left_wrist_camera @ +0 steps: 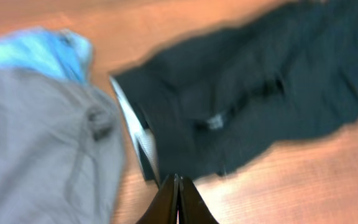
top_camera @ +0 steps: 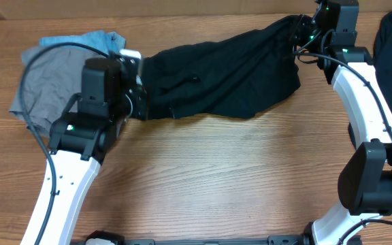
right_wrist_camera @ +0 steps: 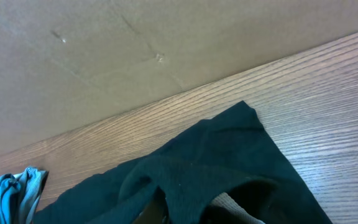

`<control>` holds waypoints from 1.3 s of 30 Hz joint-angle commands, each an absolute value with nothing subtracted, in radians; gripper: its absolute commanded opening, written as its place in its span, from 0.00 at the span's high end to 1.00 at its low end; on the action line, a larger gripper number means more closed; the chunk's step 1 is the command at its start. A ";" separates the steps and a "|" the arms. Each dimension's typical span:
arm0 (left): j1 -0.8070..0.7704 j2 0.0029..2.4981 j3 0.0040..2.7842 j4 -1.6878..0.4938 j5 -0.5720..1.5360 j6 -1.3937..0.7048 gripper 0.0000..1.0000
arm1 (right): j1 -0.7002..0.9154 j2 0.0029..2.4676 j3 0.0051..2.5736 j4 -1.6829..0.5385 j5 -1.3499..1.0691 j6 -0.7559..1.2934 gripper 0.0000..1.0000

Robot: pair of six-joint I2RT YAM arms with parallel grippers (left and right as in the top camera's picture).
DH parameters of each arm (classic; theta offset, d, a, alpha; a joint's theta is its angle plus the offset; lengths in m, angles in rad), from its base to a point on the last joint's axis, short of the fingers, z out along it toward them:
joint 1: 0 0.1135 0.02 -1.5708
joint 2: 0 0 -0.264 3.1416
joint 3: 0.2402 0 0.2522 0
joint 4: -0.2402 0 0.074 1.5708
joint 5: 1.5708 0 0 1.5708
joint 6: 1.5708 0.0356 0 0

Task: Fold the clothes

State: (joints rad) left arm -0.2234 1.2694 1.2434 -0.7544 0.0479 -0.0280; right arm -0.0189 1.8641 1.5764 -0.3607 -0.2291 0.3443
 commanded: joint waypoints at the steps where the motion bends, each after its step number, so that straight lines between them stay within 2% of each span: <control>1: -0.257 1.284 1.180 -0.787 0.158 0.060 0.96 | -0.026 1.864 1.598 -0.355 -0.226 0.363 0.96; 10: -0.295 1.499 1.068 -0.550 0.218 0.072 0.96 | -0.026 1.864 1.598 -0.365 -0.229 0.371 0.96; 20: -0.290 1.812 1.068 -0.089 -0.027 0.023 0.96 | -0.026 1.864 1.598 -0.381 -0.228 0.371 0.96; 26: -0.281 1.885 1.068 -0.063 -0.170 -0.121 0.96 | -0.025 1.870 1.598 -0.343 -0.228 0.371 0.96; 31: -0.281 1.885 1.068 -0.055 -0.176 -0.120 0.96 | -0.023 1.931 1.598 -0.275 -0.229 0.371 0.96; 39: -0.281 1.885 1.068 -0.055 -0.176 -0.120 0.96 | 0.016 2.087 1.598 -0.047 -0.224 0.367 0.96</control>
